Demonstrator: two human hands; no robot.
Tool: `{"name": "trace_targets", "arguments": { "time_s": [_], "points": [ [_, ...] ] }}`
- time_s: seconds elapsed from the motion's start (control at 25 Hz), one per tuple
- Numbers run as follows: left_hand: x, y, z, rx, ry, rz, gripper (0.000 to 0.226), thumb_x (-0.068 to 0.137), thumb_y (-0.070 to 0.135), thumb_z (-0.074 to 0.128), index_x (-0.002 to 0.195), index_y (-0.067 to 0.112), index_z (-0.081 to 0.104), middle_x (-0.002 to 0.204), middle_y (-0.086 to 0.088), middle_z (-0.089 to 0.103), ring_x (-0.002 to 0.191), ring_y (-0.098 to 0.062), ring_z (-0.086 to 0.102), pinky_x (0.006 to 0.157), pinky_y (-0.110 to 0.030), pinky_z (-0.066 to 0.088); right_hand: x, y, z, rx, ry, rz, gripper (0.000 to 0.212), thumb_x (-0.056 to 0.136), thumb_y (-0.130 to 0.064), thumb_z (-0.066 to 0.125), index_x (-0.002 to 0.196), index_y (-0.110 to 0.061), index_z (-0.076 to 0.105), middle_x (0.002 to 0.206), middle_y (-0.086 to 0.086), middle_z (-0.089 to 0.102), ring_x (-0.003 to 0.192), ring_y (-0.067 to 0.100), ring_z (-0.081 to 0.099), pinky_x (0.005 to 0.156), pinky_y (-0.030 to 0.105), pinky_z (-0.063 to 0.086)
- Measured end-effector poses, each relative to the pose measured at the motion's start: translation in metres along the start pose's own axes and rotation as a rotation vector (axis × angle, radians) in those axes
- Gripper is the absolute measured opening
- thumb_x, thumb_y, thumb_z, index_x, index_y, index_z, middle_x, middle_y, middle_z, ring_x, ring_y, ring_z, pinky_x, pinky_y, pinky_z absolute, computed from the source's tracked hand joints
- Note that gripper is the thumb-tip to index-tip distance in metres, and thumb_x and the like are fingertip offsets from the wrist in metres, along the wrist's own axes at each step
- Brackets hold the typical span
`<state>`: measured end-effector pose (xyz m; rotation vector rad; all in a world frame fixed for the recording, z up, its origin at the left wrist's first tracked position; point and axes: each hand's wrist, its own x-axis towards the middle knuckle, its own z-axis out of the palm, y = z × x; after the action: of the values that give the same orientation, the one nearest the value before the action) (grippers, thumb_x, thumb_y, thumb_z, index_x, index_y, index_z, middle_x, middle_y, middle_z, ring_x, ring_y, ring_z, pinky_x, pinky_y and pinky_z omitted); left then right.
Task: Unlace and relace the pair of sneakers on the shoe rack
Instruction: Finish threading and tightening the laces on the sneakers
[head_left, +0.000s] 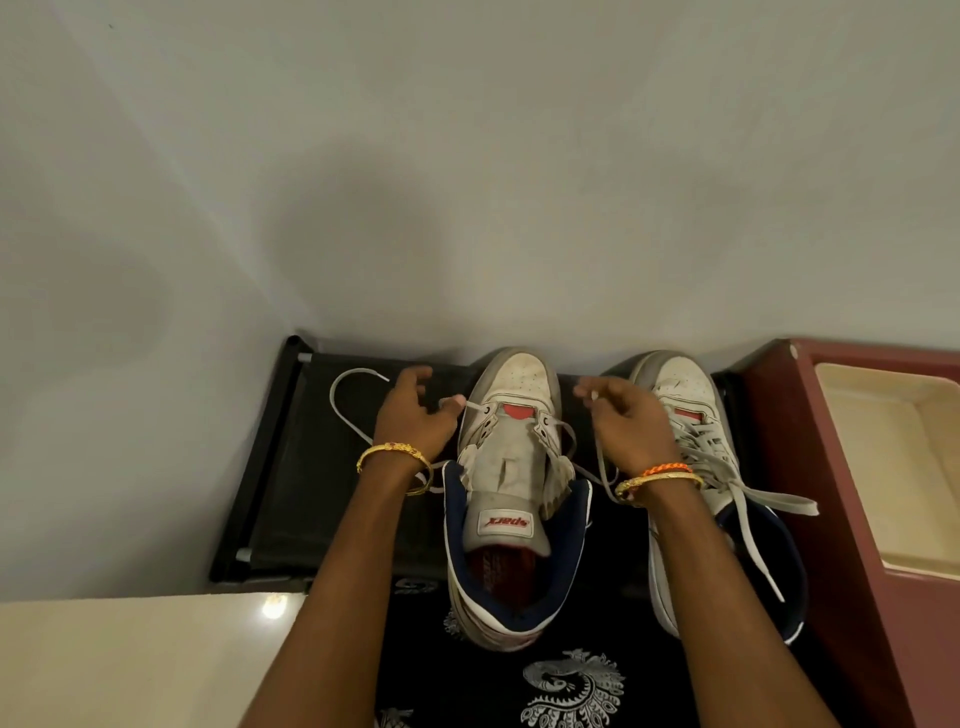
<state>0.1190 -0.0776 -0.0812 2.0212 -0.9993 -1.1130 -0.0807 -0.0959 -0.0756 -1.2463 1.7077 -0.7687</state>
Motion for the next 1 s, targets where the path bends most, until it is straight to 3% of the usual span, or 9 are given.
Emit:
{"name": "trace_targets", "arguments": {
  "time_s": [0.08,0.2,0.28,0.36,0.44,0.52,0.68,0.88,1.0],
  "points": [
    [-0.002,0.004,-0.008,0.016,0.031,0.079,0.026,0.088,0.016,0.063,0.113,0.015,0.058,0.115,-0.004,0.060,0.103,-0.018,0.057,0.084,-0.027,0.046,-0.002,-0.003,-0.001,0.127,-0.053,-0.052,0.031,0.089,0.012,0.047,0.104,-0.008,0.066,0.093,0.003,0.067,0.100,0.023,0.065,0.081,0.023,0.055],
    [-0.010,0.008,-0.006,0.048,-0.144,0.039,0.009,0.088,0.016,0.063,0.096,0.016,0.066,0.100,-0.006,0.068,0.083,-0.016,0.062,0.082,-0.032,0.053,-0.008,-0.013,0.009,-0.051,-0.162,-0.189,0.019,0.087,-0.004,0.062,0.104,-0.010,0.070,0.087,0.000,0.069,0.085,0.013,0.066,0.082,0.025,0.055],
    [-0.011,0.009,-0.001,0.135,-0.209,0.035,0.015,0.087,0.019,0.064,0.100,0.014,0.069,0.101,-0.007,0.069,0.092,-0.020,0.063,0.088,-0.036,0.052,-0.011,-0.018,0.016,-0.227,-0.129,-0.298,0.018,0.087,-0.017,0.066,0.102,-0.011,0.073,0.088,0.004,0.070,0.083,0.013,0.064,0.075,0.022,0.051],
    [-0.011,0.011,0.000,0.115,-0.267,0.029,0.025,0.084,0.024,0.069,0.105,0.012,0.069,0.103,-0.006,0.068,0.098,-0.020,0.062,0.092,-0.036,0.050,-0.009,-0.021,0.020,-0.396,-0.090,-0.385,0.019,0.088,-0.021,0.065,0.102,-0.011,0.074,0.102,0.008,0.063,0.100,0.019,0.054,0.079,0.020,0.039],
    [-0.011,0.014,-0.002,0.088,-0.377,-0.021,0.039,0.076,0.024,0.076,0.111,0.012,0.065,0.107,-0.005,0.064,0.101,-0.019,0.060,0.091,-0.032,0.049,-0.009,-0.024,0.023,-0.530,-0.169,-0.414,0.021,0.090,-0.018,0.061,0.107,-0.012,0.072,0.110,0.010,0.054,0.109,0.022,0.045,0.082,0.016,0.029],
    [-0.009,0.016,-0.004,0.170,-0.413,-0.024,0.043,0.073,0.015,0.078,0.112,0.012,0.063,0.110,-0.006,0.061,0.101,-0.021,0.058,0.089,-0.031,0.049,-0.008,-0.023,0.028,-0.530,-0.246,-0.370,0.022,0.091,-0.012,0.058,0.108,-0.012,0.072,0.106,0.013,0.063,0.104,0.023,0.055,0.081,0.021,0.039],
    [-0.008,0.015,-0.006,0.150,-0.401,0.015,0.035,0.080,0.005,0.068,0.114,0.011,0.066,0.116,-0.008,0.064,0.105,-0.021,0.057,0.088,-0.028,0.044,-0.007,-0.023,0.034,-0.424,-0.173,-0.210,0.009,0.080,-0.014,0.073,0.089,-0.012,0.075,0.088,0.008,0.072,0.088,0.021,0.066,0.088,0.034,0.052],
    [-0.010,0.015,-0.013,0.054,-0.438,-0.063,0.033,0.084,0.003,0.064,0.115,0.013,0.066,0.113,-0.003,0.062,0.099,-0.017,0.053,0.070,-0.025,0.043,-0.010,-0.027,0.051,-0.488,-0.227,-0.161,0.007,0.079,-0.016,0.073,0.082,-0.022,0.076,0.090,0.001,0.073,0.089,0.018,0.066,0.087,0.029,0.052],
    [-0.011,0.015,-0.014,0.006,-0.451,-0.109,0.032,0.084,0.004,0.064,0.114,0.016,0.066,0.115,-0.004,0.062,0.101,-0.020,0.054,0.069,-0.028,0.048,-0.011,-0.027,0.055,-0.476,-0.207,-0.118,0.008,0.079,-0.017,0.073,0.084,-0.022,0.076,0.092,0.001,0.073,0.091,0.019,0.066,0.089,0.029,0.052]
  ]
}}
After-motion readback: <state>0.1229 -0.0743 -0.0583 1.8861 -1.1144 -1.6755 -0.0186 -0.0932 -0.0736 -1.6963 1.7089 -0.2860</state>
